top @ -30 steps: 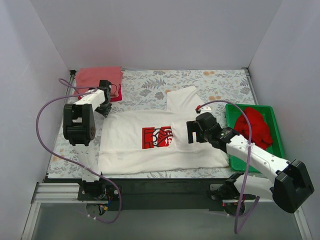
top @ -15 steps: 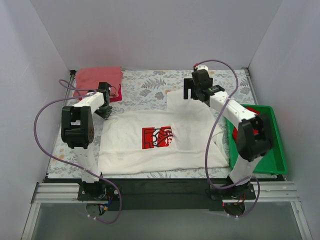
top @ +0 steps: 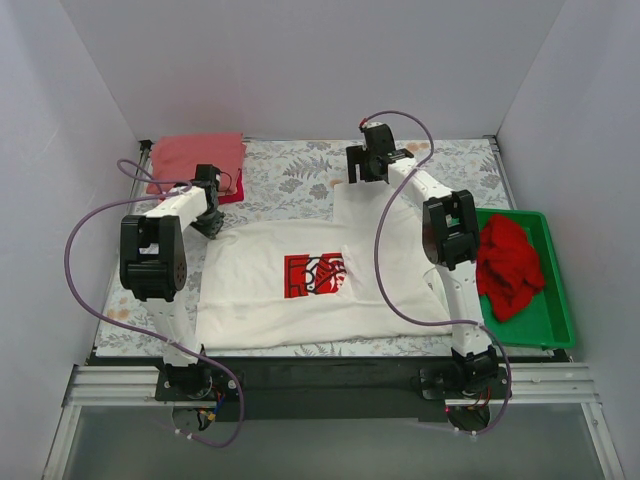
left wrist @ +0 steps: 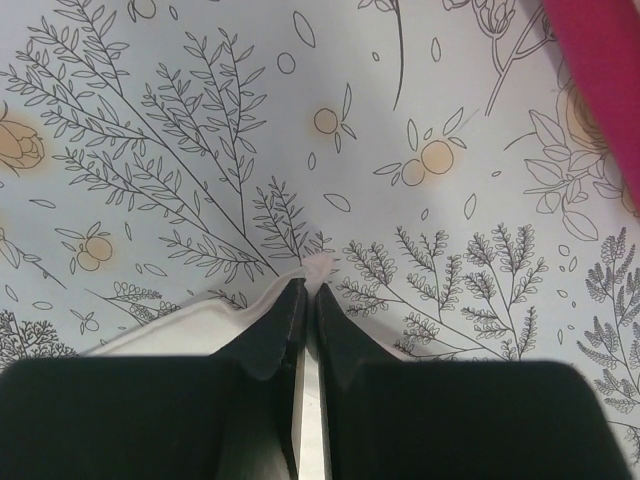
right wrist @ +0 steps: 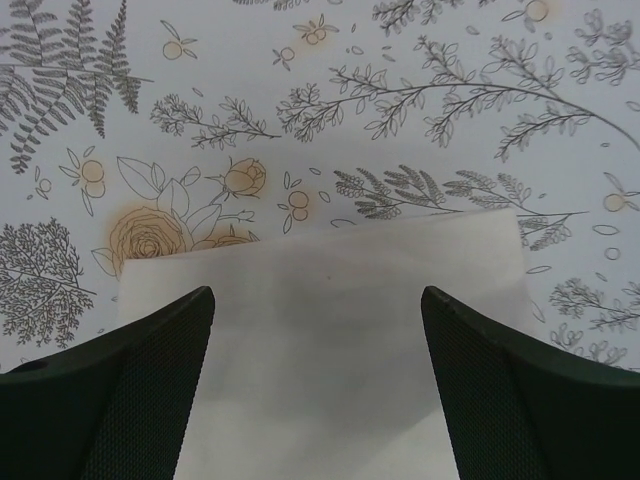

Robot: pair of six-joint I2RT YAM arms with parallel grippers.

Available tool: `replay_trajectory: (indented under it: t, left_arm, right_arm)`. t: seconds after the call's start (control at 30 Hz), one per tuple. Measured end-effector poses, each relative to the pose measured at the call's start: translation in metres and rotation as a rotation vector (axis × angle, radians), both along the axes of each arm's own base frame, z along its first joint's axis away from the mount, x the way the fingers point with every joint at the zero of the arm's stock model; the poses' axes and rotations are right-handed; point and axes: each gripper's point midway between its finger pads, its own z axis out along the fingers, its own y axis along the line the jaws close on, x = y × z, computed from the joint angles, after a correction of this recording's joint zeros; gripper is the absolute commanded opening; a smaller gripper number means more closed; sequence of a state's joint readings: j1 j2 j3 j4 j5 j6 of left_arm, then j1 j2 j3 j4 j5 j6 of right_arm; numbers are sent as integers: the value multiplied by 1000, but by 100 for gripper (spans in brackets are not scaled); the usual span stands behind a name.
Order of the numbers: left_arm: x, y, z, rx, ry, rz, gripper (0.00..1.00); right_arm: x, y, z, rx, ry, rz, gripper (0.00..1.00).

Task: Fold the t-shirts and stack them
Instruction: Fold the tshirt

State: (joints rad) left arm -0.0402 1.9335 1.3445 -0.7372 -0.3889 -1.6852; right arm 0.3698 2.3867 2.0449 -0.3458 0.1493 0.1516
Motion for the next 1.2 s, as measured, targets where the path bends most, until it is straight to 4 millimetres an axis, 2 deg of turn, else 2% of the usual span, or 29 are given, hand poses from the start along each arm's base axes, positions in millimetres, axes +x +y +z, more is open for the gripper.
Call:
replay_trajectory:
  t: [0.13,0.2,0.53,0.7,1.0,1.2]
  left_arm:
    - [-1,-1,-2,-5,2,-4,0]
    - [-1,-1,-3,-7,4,-5,0]
    - [-1,-2,-5,-12,6,-10,0]
    - [-1,-4,-7,-23,4,-14,0]
    - [0,-5,-7,-25,-1,-24,0]
    - [0,-5,-7,-26,-4,-29,0]
  right_arm:
    - [-7,7,-29,9,68,22,89]
    - [-9,10,-35,16,84,22,89]
    - [12,22,-33,98,59,-44,89]
    - [21,19,-31,135,40,-155,85]
    - [31,12,-30,95,-20,-221,89]
    - [48,7,-12,64,-109,-188,90]
